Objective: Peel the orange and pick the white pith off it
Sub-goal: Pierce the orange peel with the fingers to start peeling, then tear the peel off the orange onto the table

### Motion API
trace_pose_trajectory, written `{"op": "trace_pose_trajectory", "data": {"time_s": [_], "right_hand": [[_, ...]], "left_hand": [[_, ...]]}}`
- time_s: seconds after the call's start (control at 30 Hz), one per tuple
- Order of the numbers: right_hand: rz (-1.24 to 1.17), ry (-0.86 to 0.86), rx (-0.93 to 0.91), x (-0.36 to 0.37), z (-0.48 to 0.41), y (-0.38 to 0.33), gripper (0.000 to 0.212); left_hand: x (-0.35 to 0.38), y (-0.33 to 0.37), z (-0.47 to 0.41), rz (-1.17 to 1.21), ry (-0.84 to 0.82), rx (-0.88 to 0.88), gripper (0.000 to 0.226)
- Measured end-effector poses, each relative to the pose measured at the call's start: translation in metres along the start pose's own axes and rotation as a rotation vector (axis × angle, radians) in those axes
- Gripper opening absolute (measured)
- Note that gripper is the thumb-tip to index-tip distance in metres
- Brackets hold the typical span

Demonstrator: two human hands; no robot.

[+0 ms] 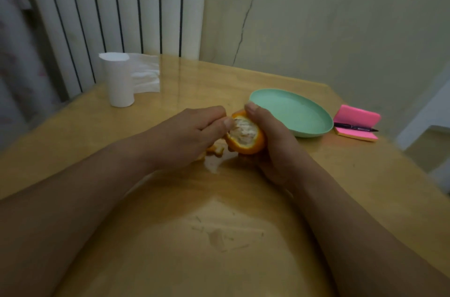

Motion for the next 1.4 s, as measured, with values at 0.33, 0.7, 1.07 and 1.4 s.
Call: {"op": "trace_pose_trajectory", "data": {"time_s": [0.33, 0.7, 1.07, 1.4], "right_hand": [[0.117, 0.035, -0.151, 0.005, -0.003, -0.009, 0.045], [-0.014, 0.027, 0.025, 0.002, 0.003, -0.001, 0.032], [-0.004, 0.101, 0.011, -0.001, -0.003, 0.003, 0.043], [-0.513, 0.099, 0.030, -0.009, -0.006, 0.000, 0.046]], "left_hand": [[-0.006, 0.007, -0.001, -0.344, 0.074, 0.043, 0.026], [-0.012, 0.002, 0.002, -0.136, 0.249, 0.046, 0.027], [-0.008, -0.001, 0.002, 0.167, 0.216, -0.019, 0.037], [-0.013, -0.016, -0.001, 1.035, 0.272, -0.194, 0.035]]}}
Point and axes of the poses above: each hand's wrist, its own z-axis away from the middle knuckle, its own x-axis out of the palm, y = z × x, the point moved 10 cm from there along -z, towards the middle knuckle, and after that the axes turned 5 degrees about z, right-handed, at the moved point
